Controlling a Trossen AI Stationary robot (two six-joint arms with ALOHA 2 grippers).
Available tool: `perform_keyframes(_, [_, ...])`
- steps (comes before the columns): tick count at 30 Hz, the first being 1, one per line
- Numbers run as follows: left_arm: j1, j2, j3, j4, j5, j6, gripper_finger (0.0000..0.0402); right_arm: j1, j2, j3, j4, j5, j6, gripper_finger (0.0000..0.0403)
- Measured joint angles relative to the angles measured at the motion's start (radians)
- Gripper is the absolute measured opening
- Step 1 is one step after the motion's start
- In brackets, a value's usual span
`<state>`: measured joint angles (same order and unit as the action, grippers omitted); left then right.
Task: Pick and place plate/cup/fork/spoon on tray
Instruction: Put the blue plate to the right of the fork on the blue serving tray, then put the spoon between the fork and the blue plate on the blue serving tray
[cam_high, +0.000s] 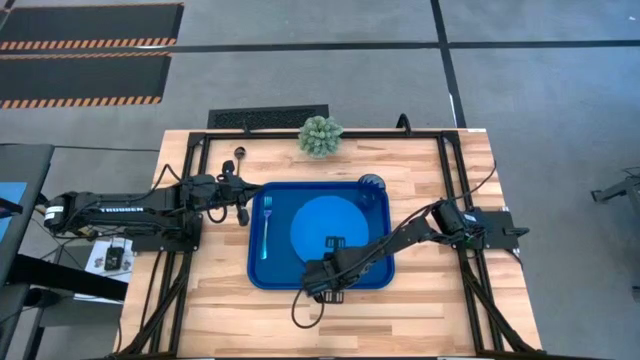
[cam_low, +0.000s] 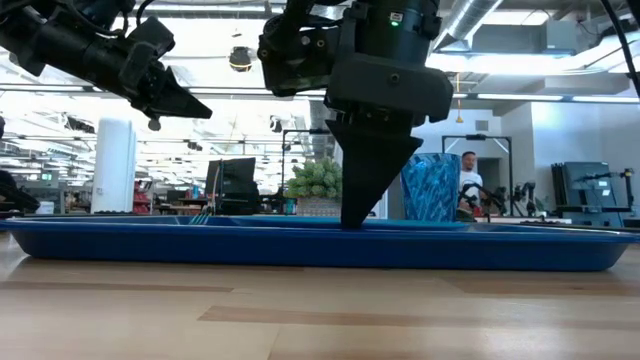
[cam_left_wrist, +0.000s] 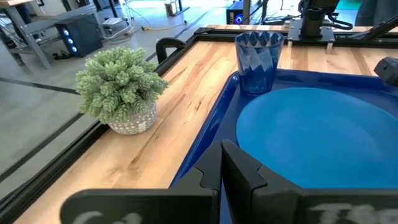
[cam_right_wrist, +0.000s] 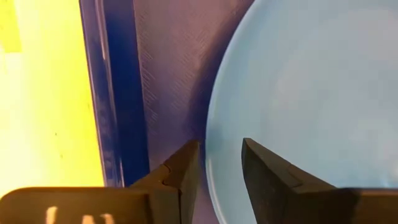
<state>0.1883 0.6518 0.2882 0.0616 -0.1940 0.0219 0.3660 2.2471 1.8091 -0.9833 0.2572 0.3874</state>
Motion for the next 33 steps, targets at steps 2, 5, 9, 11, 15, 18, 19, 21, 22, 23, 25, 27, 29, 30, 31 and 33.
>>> perform_keyframes(2, [0.0,0.0,0.0,0.0,0.0,0.0,0.0,0.0,0.0,0.0,0.0,0.002,0.0,0.0144])
perform_keyframes(5, [0.0,0.0,0.0,0.002,0.0,0.002,0.0,0.0,0.0,0.0,0.0,0.002,0.0,0.0142])
perform_keyframes(9, [0.0,0.0,0.0,0.003,0.0,0.01,0.0,0.0,0.0,0.001,0.0,0.003,0.0,0.0142])
perform_keyframes(11, [0.0,0.0,0.0,0.003,0.0,0.01,0.0,0.0,0.0,0.001,0.001,0.003,-0.001,0.0144])
perform_keyframes(15, [0.0,0.0,0.0,-0.002,0.0,0.01,0.0,0.0,0.0,0.001,0.022,0.005,-0.002,0.0149])
perform_keyframes(18, [0.0,0.0,0.0,-0.001,0.0,0.01,0.0,0.0,0.0,0.005,0.026,0.007,-0.003,0.0152])
perform_keyframes(19, [0.0,0.0,0.0,-0.001,0.0,0.01,0.0,0.0,0.0,0.011,0.02,0.008,-0.003,0.0153])
perform_keyframes(21, [0.0,0.0,0.0,-0.001,0.0,0.008,0.0,0.002,0.0,0.023,0.016,0.014,-0.003,0.0155])
perform_keyframes(22, [0.0,0.0,0.0,-0.002,0.0,0.004,0.0,0.004,0.0,0.032,0.016,0.015,-0.007,0.0155])
perform_keyframes(23, [0.0,0.0,0.0,-0.002,0.0,0.002,0.0,0.006,0.0,0.041,0.014,0.016,-0.017,0.0155])
perform_keyframes(25, [0.0,0.0,0.0,-0.002,0.0,-0.002,0.0,0.013,0.0,0.065,0.001,0.025,-0.03,0.0154])
perform_keyframes(27, [0.0,0.0,0.0,-0.002,0.0,-0.004,0.0,0.019,0.0,0.098,-0.039,0.027,-0.04,0.0149])
perform_keyframes(29, [0.0,0.0,0.0,-0.002,0.0,-0.004,0.0,0.022,0.0,0.131,-0.092,0.028,-0.047,0.0136])
perform_keyframes(30, [0.0,0.0,0.0,-0.002,-0.002,-0.004,0.0,0.023,0.0,0.145,-0.118,0.028,-0.05,0.0127])
perform_keyframes(31, [0.0,0.0,0.0,-0.002,-0.009,-0.004,0.0,0.026,-0.001,0.156,-0.142,0.029,-0.055,0.0115])
perform_keyframes(33, [0.0,0.0,0.0,-0.003,-0.03,-0.009,0.0,0.031,-0.004,0.165,-0.172,0.036,-0.078,0.0083])
